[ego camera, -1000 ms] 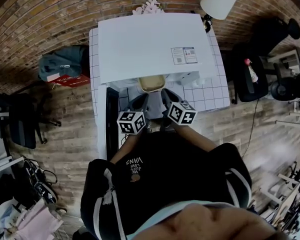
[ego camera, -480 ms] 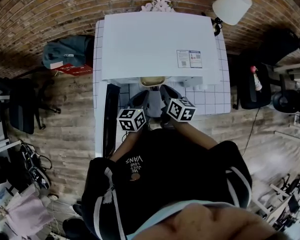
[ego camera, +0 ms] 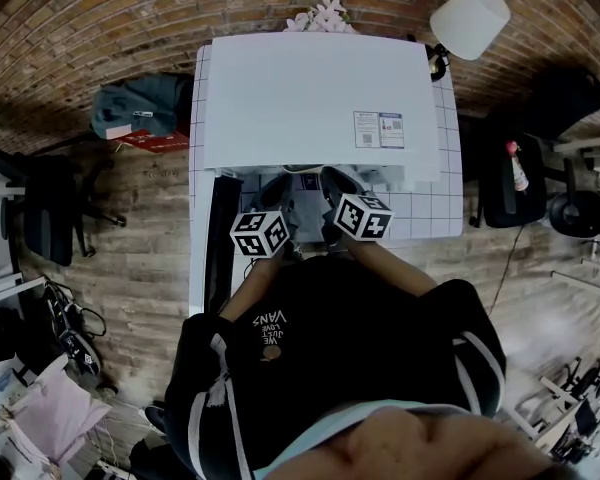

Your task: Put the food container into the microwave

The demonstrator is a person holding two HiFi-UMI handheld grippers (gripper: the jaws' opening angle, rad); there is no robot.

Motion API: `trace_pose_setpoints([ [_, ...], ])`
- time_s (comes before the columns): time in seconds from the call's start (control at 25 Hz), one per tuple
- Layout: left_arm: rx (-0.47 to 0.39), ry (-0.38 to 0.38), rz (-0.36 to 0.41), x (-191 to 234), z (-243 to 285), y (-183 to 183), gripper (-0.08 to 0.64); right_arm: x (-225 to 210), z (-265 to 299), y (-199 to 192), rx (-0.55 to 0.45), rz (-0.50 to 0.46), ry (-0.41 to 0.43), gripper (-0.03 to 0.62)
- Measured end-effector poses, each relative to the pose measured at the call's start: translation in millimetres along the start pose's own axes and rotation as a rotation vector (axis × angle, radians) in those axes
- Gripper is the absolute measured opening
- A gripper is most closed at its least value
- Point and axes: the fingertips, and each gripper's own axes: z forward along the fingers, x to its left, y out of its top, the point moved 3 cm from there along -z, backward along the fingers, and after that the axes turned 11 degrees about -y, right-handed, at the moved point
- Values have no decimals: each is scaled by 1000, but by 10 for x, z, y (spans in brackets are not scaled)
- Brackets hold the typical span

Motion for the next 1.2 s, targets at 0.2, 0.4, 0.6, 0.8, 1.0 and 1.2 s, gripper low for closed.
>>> trace_pose_setpoints([
  [0.2, 6, 8, 7, 54, 89, 71, 12, -16, 86, 56, 8, -1, 7, 11],
  [0.4, -2, 21, 2, 113, 128, 130, 12, -4, 154, 89, 18, -10, 16, 11],
  [0.6, -5, 30, -1, 144, 162, 179, 12, 5, 199, 131, 21, -5, 22, 11],
  [0.8, -7, 35, 0, 158, 194, 198, 13, 0, 205, 161, 18, -2, 27, 11],
  [1.0, -9, 43, -1, 151, 215, 189, 14, -44, 180, 176, 12, 3, 24, 11],
  [1.2, -9, 46, 2, 135, 196, 177, 13, -48, 150, 185, 5, 4, 30, 11],
])
